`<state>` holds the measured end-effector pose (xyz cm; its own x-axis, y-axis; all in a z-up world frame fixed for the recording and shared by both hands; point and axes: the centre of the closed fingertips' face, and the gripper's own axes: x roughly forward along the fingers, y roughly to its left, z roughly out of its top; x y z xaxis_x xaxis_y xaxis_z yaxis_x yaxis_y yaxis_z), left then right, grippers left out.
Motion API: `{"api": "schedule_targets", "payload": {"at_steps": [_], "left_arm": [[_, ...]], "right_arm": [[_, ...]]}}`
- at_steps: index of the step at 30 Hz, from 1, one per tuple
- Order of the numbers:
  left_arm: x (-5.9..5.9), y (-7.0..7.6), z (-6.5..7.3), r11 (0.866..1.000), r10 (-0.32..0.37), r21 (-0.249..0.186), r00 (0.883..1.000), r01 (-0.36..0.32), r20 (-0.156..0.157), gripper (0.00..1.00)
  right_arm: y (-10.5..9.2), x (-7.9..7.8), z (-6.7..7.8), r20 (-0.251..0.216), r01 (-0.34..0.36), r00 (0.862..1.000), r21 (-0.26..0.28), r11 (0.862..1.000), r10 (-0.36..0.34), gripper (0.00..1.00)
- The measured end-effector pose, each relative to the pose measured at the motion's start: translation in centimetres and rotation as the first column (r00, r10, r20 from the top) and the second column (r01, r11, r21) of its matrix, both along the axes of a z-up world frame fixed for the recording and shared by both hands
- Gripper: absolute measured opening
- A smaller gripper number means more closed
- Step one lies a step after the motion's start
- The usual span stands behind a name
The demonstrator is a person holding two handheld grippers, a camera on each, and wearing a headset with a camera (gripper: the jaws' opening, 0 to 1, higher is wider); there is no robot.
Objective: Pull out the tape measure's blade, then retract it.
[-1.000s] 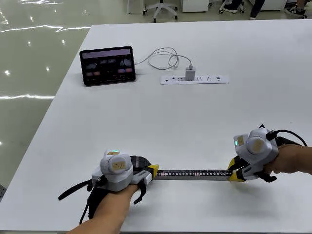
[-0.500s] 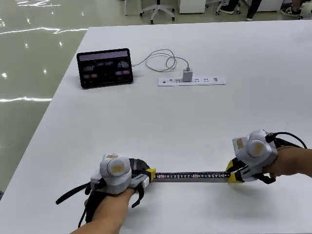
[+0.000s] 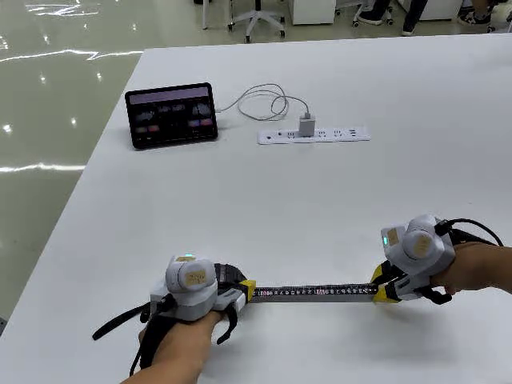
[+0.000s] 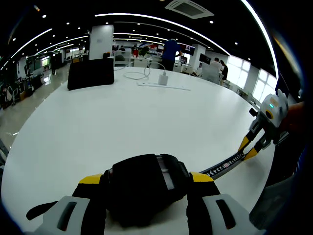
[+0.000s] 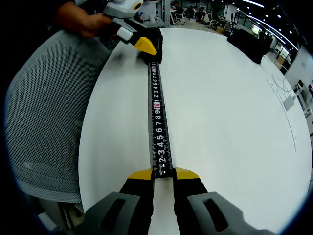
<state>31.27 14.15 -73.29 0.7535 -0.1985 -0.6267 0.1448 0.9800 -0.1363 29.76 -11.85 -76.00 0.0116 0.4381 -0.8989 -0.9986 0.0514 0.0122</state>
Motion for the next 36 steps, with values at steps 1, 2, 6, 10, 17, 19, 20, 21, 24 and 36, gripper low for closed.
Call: {"api": "schedule_targets", "payload": {"at_steps": [1, 2, 6, 10, 17, 19, 20, 21, 24, 36], "left_arm": [[0.0, 0.0, 0.0, 1.0, 0.0, 0.0, 1.0, 0.0, -0.001, 0.63], [0.0, 0.0, 0.0, 1.0, 0.001, 0.0, 1.0, -0.001, -0.003, 0.63], [0.0, 0.0, 0.0, 1.0, 0.0, -0.002, 1.0, 0.0, -0.004, 0.63], [0.0, 0.0, 0.0, 1.0, -0.001, -0.003, 1.0, 0.001, -0.004, 0.63], [0.0, 0.0, 0.0, 1.0, -0.002, -0.006, 1.0, 0.002, -0.006, 0.63], [0.0, 0.0, 0.0, 1.0, -0.002, -0.006, 1.0, 0.002, -0.005, 0.63], [0.0, 0.0, 0.0, 1.0, -0.002, -0.006, 1.0, 0.002, -0.006, 0.63], [0.0, 0.0, 0.0, 1.0, -0.002, -0.007, 1.0, 0.001, -0.006, 0.63], [-0.1, 0.0, 0.0, 1.0, -0.002, -0.007, 1.0, 0.002, -0.007, 0.63], [-0.1, 0.0, 0.0, 1.0, -0.003, -0.008, 1.0, 0.003, -0.008, 0.63]], "right_arm": [[0.0, 0.0, 0.0, 0.0, 0.0, 1.0, -0.001, 1.0, 0.0, 0.1], [0.0, 0.0, 0.0, 0.002, -0.003, 1.0, -0.001, 1.0, 0.003, 0.1], [0.1, 0.0, 0.0, 0.004, 0.007, 1.0, 0.002, 1.0, -0.007, 0.1], [0.4, 0.0, 0.1, 0.002, 0.018, 1.0, 0.011, 1.0, -0.018, 0.1], [0.8, -0.1, 0.1, 0.002, 0.018, 1.0, 0.014, 1.0, -0.018, 0.11], [0.9, -0.1, 0.1, 0.001, 0.02, 1.0, 0.015, 1.0, -0.02, 0.11], [1.0, -0.1, 0.1, 0.001, 0.021, 1.0, 0.016, 1.0, -0.021, 0.11], [1.0, -0.1, 0.1, 0.001, 0.021, 1.0, 0.017, 1.0, -0.021, 0.11], [1.2, -0.1, 0.1, 0.0, 0.023, 1.0, 0.019, 1.0, -0.023, 0.11], [1.9, -0.1, 0.1, 0.0, 0.021, 1.0, 0.027, 0.999, -0.021, 0.11]]}}
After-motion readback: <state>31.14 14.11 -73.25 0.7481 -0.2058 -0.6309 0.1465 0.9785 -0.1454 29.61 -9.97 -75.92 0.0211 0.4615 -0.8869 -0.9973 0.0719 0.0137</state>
